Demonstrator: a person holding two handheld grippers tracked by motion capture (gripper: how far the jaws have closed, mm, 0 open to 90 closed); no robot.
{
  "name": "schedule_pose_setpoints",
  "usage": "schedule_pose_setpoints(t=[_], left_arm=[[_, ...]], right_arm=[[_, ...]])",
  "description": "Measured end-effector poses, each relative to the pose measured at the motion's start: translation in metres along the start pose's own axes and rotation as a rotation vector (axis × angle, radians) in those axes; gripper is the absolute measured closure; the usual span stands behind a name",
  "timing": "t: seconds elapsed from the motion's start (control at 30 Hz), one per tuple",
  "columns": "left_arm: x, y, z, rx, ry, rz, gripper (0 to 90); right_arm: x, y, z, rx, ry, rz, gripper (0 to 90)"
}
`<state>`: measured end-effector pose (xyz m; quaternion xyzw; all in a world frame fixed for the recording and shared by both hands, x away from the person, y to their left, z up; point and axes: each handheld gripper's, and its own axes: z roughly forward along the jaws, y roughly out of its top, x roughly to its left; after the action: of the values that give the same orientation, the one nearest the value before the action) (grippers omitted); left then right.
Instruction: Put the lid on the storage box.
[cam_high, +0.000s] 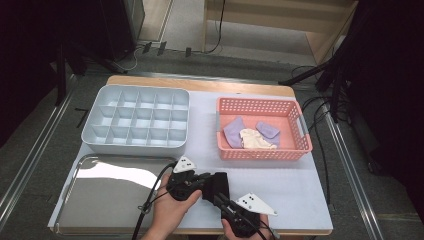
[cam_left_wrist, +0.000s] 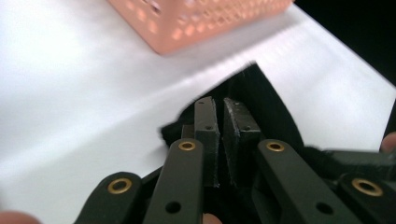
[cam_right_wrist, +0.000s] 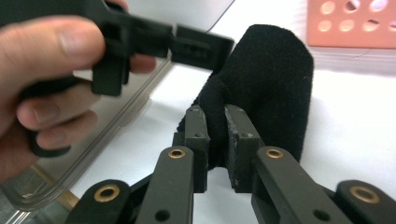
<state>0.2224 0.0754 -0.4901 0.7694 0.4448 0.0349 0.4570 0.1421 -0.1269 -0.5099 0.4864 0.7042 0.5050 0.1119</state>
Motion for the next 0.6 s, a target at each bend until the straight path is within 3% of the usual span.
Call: schedule_pose_setpoints(t=[0.27, 0.37, 0.6], left_arm=[[0.012, 0.0, -0.013, -0.017, 0.01, -0.027, 79.9], [0.015, -0.005, -0.008, 0.049, 0.011, -0.027, 79.5], [0.012, -0.014, 0.005, 0.127, 0.014, -0.016, 80.6]], right_arm=[[0.006, 0.005, 0.006, -0.013, 0.015, -0.01, 80.9], [0.008, 0.003, 0.01, 0.001, 0.015, -0.012, 80.8], [0.009, 0.002, 0.013, 0.014, 0.017, -0.023, 80.8]])
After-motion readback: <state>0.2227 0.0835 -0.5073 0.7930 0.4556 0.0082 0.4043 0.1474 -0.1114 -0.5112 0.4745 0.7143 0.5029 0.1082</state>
